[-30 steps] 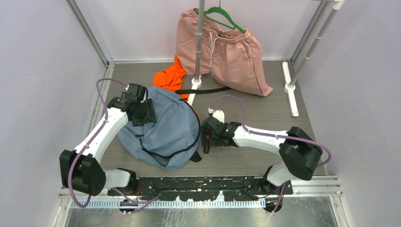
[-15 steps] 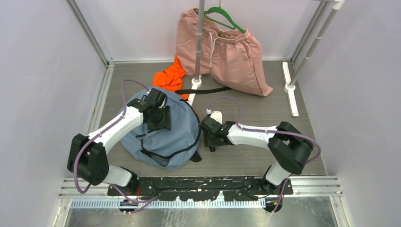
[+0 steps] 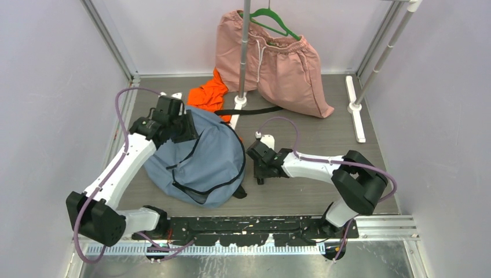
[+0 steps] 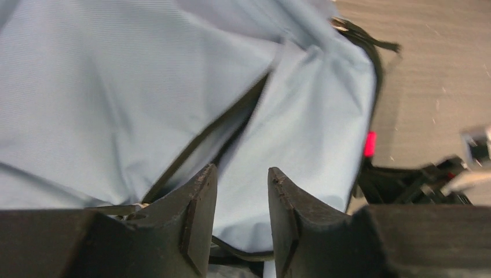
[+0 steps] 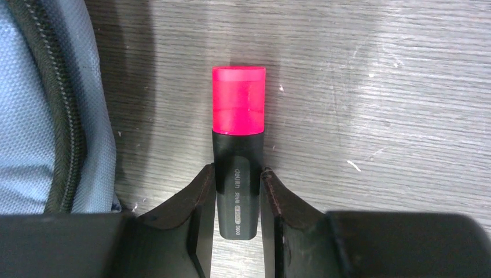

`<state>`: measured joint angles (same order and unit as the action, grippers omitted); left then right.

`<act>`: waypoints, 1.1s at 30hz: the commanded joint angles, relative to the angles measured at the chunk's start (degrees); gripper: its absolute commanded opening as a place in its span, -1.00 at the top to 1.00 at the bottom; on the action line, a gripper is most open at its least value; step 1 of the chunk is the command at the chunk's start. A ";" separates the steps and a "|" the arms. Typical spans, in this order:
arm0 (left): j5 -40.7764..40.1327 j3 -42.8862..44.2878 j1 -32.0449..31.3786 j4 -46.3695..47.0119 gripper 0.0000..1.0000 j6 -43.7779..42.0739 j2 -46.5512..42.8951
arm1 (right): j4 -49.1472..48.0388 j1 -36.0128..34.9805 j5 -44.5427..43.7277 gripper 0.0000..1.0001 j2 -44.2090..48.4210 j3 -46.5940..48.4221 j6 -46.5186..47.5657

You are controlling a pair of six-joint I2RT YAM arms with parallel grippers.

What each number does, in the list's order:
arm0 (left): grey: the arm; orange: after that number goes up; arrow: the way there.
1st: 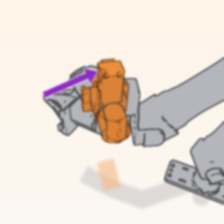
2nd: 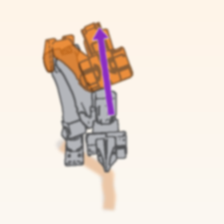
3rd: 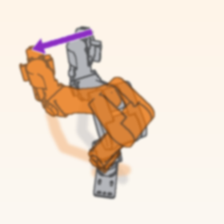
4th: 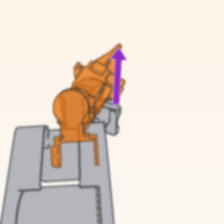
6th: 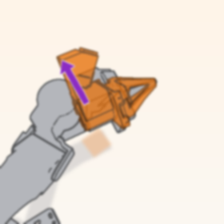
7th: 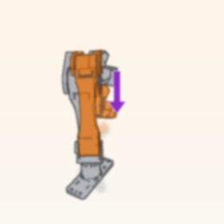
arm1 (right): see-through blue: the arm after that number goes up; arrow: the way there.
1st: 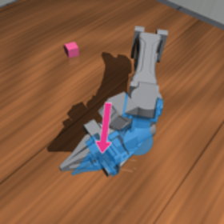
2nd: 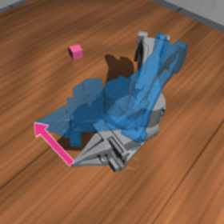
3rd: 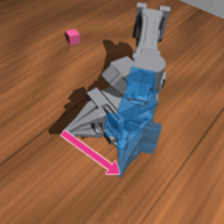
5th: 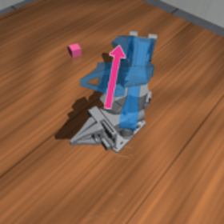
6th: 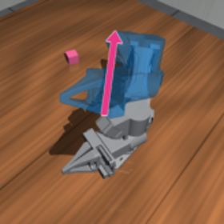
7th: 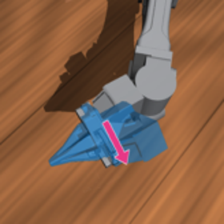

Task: Pack the student bag
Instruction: Pick up the stationery from the center of the board.

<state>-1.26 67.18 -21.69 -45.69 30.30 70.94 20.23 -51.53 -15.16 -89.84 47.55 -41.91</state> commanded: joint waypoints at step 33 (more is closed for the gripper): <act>0.77 -4.18 3.06 -0.30 -0.17 -4.10 3.43 | -15.50 -0.15 29.28 0.98 -6.83 26.74 -2.99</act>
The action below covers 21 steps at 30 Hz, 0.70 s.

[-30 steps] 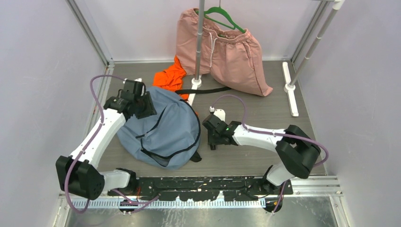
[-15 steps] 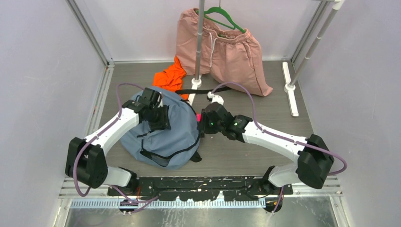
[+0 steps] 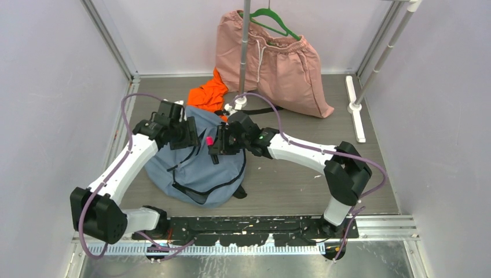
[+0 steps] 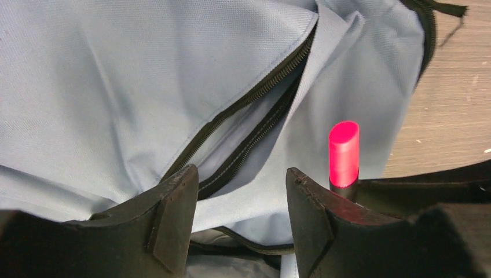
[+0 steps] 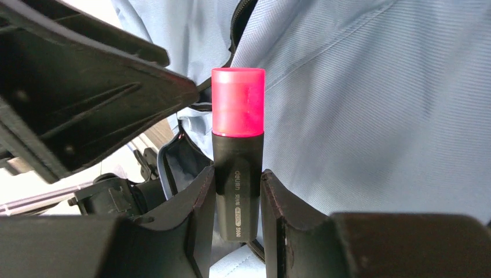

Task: Pack the student bag
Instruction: Pick up the stationery from the center of the board, then place the stationery in the student bag.

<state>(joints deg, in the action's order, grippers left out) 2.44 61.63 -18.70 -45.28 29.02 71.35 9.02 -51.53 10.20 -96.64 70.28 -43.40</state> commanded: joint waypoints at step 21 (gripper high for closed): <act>-17.09 2.59 -1.08 6.06 0.14 -3.23 14.32 | -5.52 1.49 5.94 0.98 -2.63 4.16 -5.92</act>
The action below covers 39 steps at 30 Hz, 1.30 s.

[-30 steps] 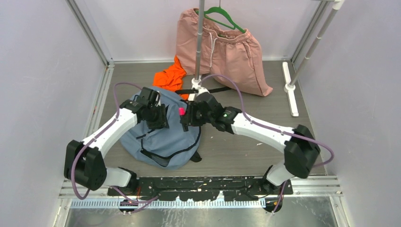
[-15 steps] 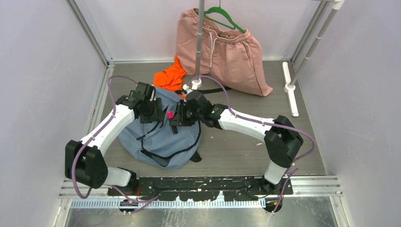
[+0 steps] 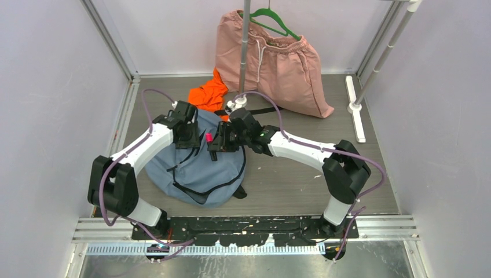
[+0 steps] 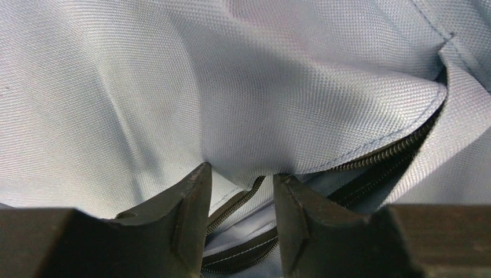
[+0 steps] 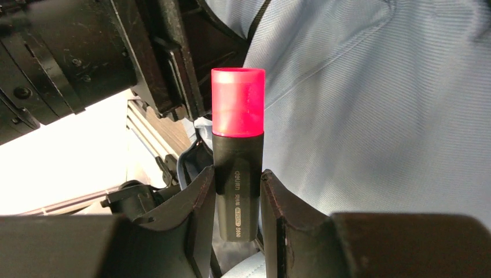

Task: Pack the student bag
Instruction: Place the stationery in the student bag.

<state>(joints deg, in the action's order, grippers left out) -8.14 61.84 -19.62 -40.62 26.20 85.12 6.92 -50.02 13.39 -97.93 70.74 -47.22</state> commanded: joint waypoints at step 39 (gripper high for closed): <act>7.86 8.11 3.53 -8.06 1.00 1.27 -10.05 | -11.80 -0.69 -2.27 -0.15 -22.69 23.25 -8.48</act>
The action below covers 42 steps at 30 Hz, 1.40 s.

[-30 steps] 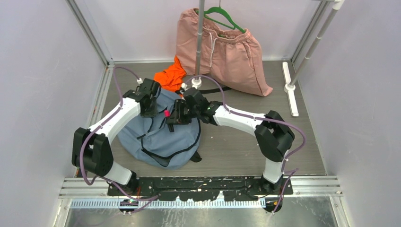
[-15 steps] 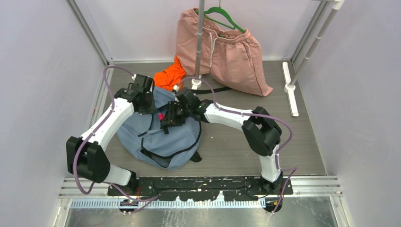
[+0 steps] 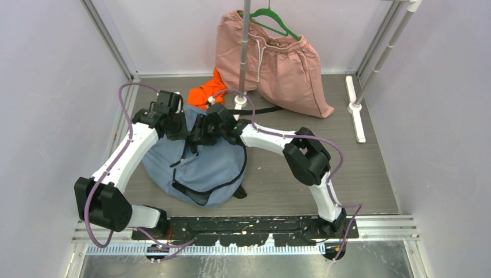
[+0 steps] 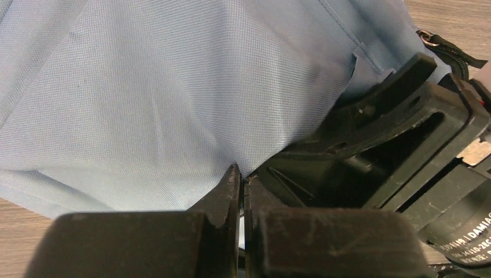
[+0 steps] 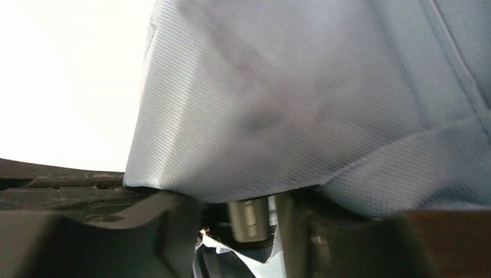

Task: Pack the student bag
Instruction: Place the stationery in the student bag, then zip the student bag at the center of the board.

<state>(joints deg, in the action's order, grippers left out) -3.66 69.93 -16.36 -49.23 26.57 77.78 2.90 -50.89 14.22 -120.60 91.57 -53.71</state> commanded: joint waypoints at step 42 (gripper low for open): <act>8.28 -6.36 6.37 -7.66 0.18 4.27 -11.53 | 6.47 2.51 -8.03 0.30 25.02 -19.30 15.08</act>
<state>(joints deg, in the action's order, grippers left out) 9.08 65.84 -11.42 -52.31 27.68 70.54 9.13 -47.81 6.92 -96.23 70.48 -40.60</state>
